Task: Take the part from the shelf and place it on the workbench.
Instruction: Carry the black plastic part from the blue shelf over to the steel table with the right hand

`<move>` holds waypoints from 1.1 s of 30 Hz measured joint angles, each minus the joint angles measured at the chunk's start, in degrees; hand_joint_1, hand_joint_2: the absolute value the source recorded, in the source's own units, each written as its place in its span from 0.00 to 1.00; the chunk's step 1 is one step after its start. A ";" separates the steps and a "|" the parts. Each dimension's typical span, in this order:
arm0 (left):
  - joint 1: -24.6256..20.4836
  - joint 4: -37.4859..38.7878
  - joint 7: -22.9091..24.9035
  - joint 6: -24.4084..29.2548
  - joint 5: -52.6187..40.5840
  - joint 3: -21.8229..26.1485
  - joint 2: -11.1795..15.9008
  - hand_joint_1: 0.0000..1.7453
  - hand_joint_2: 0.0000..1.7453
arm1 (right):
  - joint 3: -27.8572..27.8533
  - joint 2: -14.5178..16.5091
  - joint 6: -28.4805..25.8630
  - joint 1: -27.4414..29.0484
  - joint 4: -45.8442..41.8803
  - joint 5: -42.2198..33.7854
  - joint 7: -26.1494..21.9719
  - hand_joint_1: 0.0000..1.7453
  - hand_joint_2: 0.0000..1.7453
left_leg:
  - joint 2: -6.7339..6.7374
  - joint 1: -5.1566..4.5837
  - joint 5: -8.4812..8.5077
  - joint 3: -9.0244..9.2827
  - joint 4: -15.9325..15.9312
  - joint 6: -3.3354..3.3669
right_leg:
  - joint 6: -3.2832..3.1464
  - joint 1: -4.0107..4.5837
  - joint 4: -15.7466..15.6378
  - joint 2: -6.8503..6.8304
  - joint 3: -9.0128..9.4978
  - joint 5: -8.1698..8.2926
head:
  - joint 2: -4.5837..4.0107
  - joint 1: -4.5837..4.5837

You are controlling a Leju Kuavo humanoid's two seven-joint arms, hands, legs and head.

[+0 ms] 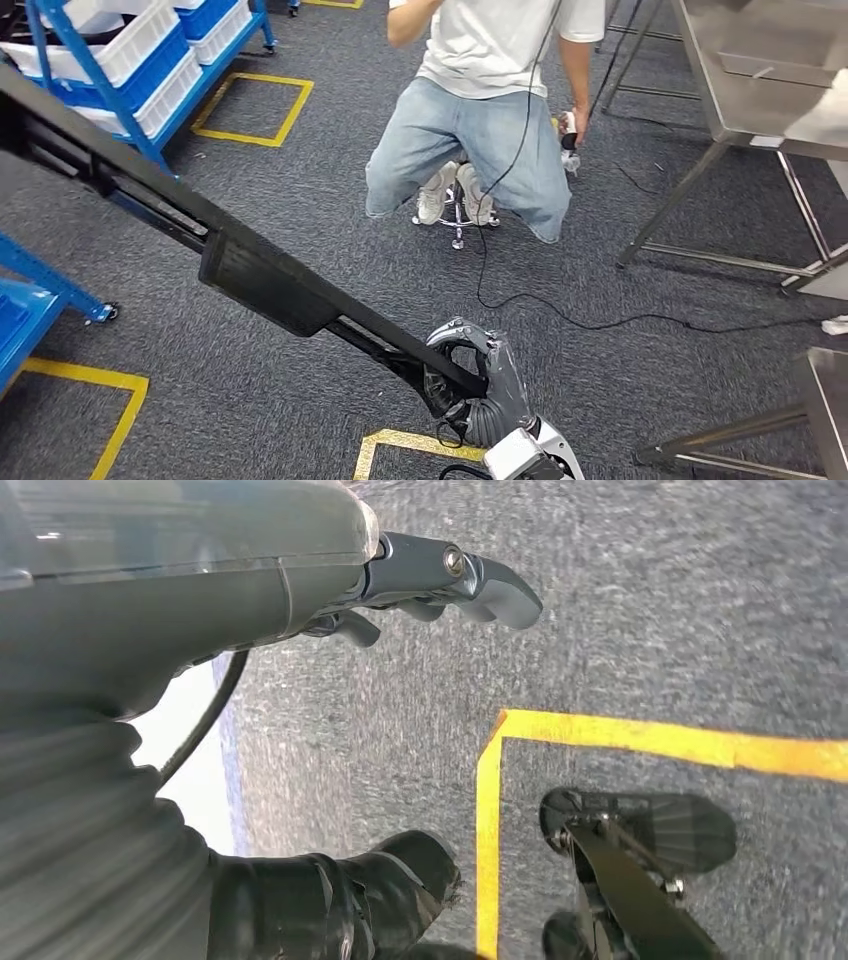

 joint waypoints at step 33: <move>-0.26 0.02 -0.01 0.52 -2.21 -1.51 -0.60 0.00 1.00 | -1.46 -0.02 1.00 0.64 -1.78 -0.88 0.37 0.99 1.00 | 1.02 0.01 -1.07 0.27 0.88 -0.17 | -1.20 1.12 -8.05 -2.72 3.35 4.23 | 0.00 0.17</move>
